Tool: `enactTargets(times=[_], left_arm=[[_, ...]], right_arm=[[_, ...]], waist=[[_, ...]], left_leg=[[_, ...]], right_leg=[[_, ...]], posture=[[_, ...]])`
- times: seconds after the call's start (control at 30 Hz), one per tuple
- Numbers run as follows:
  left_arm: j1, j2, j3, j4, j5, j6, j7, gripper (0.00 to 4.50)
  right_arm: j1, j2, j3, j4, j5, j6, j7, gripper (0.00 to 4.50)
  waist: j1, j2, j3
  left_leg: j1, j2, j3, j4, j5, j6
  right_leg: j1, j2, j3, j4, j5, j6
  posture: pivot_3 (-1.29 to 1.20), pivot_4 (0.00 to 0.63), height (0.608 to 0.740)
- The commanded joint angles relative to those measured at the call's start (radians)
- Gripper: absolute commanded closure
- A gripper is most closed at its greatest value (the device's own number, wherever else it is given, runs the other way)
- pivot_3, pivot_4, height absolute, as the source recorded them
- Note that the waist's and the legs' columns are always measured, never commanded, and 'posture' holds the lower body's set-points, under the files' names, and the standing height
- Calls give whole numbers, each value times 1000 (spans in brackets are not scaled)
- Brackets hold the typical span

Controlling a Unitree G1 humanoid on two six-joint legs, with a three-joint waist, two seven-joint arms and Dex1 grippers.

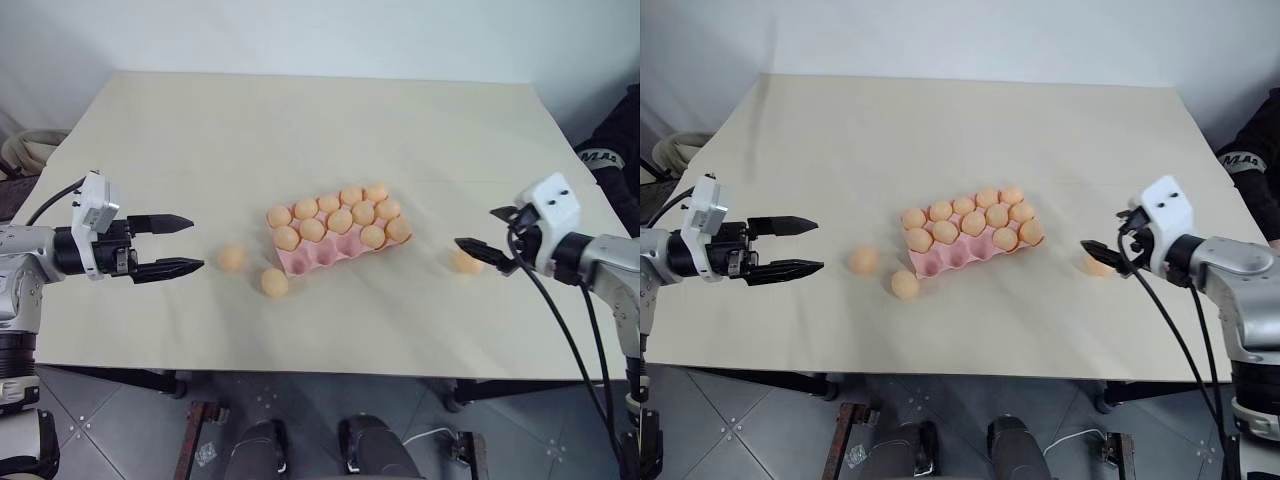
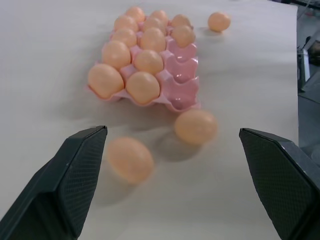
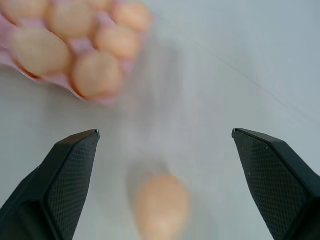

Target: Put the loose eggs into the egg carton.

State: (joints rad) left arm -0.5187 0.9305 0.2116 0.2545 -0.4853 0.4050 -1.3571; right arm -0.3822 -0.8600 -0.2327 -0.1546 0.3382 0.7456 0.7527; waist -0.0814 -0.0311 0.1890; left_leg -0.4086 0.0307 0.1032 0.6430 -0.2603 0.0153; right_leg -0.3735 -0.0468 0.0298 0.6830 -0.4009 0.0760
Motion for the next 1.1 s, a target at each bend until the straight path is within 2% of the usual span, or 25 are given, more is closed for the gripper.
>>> enactTargets(times=[0.03, 0.23, 0.5, 0.87, 1.1], left_arm=[[-34, -3, 4, 10, -14, -15, -21, 0], [-71, -32, 12, 15, -48, 0, -52, 0], [-54, -66, 46, -11, -104, -30, -109, 0], [-19, -50, 33, -40, -141, -65, -215, 0], [-45, -49, 24, -16, -141, -85, -220, 0]], right_arm=[[39, -11, -71, -30, 11, 11, -28, 55], [123, 42, -91, -49, 33, 42, -77, 55], [88, 141, -13, 50, -11, -34, -140, 55], [3, 167, 47, 213, -69, -125, -157, 55], [7, 179, 53, 212, -59, -118, -158, 55]], waist=[[0, 0, 0], [3, 0, 0], [2, 0, 0], [4, 0, 0], [4, 0, 0]], left_leg=[[0, 0, 0, 0, 0, 0], [0, 0, 0, 1, 0, 0], [1, 0, 0, 3, 1, -1], [1, 0, 0, 3, 1, -1], [1, 0, 0, 2, 1, -1]], right_leg=[[0, 0, 0, 0, 0, 0], [0, 0, 0, 0, 0, 0], [0, 0, 1, 4, 0, 0], [0, 0, 1, 4, 0, 0], [0, 0, 1, 4, 0, 0]], posture=[[0, 150, 740], [0, 150, 740], [0, 150, 740], [0, 150, 740], [0, 150, 740]])
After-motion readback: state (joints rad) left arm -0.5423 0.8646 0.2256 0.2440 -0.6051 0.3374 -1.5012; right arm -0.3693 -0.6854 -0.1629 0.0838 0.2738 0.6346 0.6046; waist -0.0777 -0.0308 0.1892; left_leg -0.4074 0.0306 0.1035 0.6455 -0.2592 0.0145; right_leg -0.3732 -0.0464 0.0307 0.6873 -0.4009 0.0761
